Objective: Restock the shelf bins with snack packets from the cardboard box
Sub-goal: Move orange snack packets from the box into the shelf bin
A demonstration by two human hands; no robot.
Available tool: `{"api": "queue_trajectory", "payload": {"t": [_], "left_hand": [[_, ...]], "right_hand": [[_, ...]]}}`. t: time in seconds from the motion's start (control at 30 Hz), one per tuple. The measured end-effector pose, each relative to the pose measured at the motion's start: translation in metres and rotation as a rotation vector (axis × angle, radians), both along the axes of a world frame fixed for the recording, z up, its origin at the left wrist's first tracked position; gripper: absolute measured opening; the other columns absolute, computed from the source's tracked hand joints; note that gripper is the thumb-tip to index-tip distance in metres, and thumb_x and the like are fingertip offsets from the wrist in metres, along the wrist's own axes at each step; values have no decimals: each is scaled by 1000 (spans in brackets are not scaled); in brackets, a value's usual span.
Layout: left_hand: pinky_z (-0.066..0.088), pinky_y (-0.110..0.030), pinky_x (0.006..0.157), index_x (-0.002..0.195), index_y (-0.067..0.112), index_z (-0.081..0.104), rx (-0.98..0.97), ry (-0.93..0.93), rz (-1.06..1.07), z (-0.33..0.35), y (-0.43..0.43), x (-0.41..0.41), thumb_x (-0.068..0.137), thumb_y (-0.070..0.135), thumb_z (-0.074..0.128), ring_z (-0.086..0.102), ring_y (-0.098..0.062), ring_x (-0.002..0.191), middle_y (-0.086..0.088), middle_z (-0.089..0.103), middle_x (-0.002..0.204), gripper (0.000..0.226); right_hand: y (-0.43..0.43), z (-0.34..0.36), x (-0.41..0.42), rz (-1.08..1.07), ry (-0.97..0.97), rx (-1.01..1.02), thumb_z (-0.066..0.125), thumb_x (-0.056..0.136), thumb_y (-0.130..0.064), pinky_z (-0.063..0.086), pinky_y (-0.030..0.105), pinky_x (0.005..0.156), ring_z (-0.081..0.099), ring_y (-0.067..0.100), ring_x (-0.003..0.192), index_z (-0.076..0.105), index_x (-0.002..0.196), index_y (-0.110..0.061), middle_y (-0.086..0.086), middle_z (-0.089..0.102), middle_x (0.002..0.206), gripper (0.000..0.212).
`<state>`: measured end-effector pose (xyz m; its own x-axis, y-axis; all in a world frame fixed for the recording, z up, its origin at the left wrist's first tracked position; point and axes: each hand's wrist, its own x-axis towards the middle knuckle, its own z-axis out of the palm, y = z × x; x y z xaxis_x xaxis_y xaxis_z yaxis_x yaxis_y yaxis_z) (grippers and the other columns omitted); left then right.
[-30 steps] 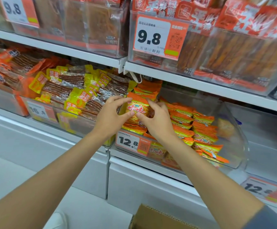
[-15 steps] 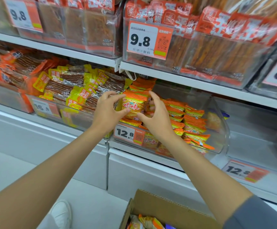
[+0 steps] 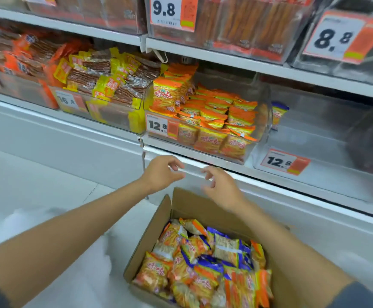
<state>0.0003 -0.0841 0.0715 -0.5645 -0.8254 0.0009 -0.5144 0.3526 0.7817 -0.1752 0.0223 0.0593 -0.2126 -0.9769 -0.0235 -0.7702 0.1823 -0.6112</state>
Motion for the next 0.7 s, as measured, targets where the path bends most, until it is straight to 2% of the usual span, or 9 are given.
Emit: {"api": "queue_trajectory", "payload": {"t": [0.13, 0.23, 0.3, 0.37, 0.47, 0.53, 0.6, 0.67, 0.7], "left_hand": [[40, -17, 68, 90, 14, 73, 109, -111, 16, -52, 28, 23, 79, 19, 79, 54, -2, 68, 1, 63, 80, 13], [41, -17, 70, 89, 17, 73, 141, -147, 56, -69, 30, 30, 80, 20, 78, 56, -3, 73, 4, 65, 80, 11], [40, -7, 64, 89, 17, 72, 155, -152, 58, -72, 31, 29, 82, 20, 76, 57, -3, 74, 6, 64, 79, 8], [39, -1, 60, 89, 18, 72, 159, -161, 50, -76, 32, 27, 84, 19, 74, 59, -4, 75, 4, 66, 81, 6], [39, -2, 58, 91, 16, 72, 183, -171, 56, -80, 33, 28, 84, 18, 73, 59, -1, 73, 5, 66, 81, 8], [39, -2, 57, 92, 15, 72, 196, -162, 69, -80, 32, 31, 84, 17, 72, 58, 2, 72, 11, 64, 79, 8], [39, -4, 55, 92, 19, 72, 202, -158, 112, -79, 30, 32, 85, 19, 70, 59, 1, 75, 10, 66, 81, 7], [41, -8, 57, 94, 20, 71, 222, -158, 166, -78, 28, 32, 86, 21, 68, 60, -5, 79, 5, 67, 88, 8], [42, -12, 58, 95, 19, 70, 240, -152, 196, -77, 29, 31, 87, 21, 68, 61, -9, 81, 2, 66, 90, 9]], "right_hand": [[49, -64, -7, -29, -190, 233, 63, 93, -21, 38, 18, 76, 53, 6, 90, 56, 127, -20, -4, 57, 114, 35], [50, -116, -1, -121, -343, 309, 66, 92, -19, 48, 26, 79, 55, 8, 89, 61, 121, -12, -3, 59, 105, 30], [37, -143, 11, -120, -431, 389, 68, 90, -23, 49, 33, 87, 57, 15, 99, 59, 124, -10, -2, 56, 106, 37], [23, -163, 28, -88, -518, 468, 67, 91, -29, 46, 28, 81, 56, 16, 101, 51, 135, -11, -2, 53, 108, 51], [16, -186, 48, -42, -467, 518, 66, 92, -26, 46, 28, 75, 60, 20, 94, 40, 145, -6, 6, 60, 103, 62], [17, -196, 49, -7, -380, 535, 70, 89, -15, 49, 35, 79, 59, 25, 88, 46, 142, -4, 4, 59, 89, 58], [18, -186, 39, -51, -397, 519, 71, 86, -6, 46, 25, 72, 52, 16, 77, 52, 137, -3, -6, 50, 78, 55], [19, -162, 26, -119, -463, 479, 68, 86, 0, 44, 12, 60, 53, 8, 71, 54, 135, -4, -5, 53, 85, 51], [22, -147, 20, -148, -515, 455, 67, 86, 1, 47, 9, 59, 56, 6, 73, 54, 134, -5, -3, 57, 93, 50]]}}
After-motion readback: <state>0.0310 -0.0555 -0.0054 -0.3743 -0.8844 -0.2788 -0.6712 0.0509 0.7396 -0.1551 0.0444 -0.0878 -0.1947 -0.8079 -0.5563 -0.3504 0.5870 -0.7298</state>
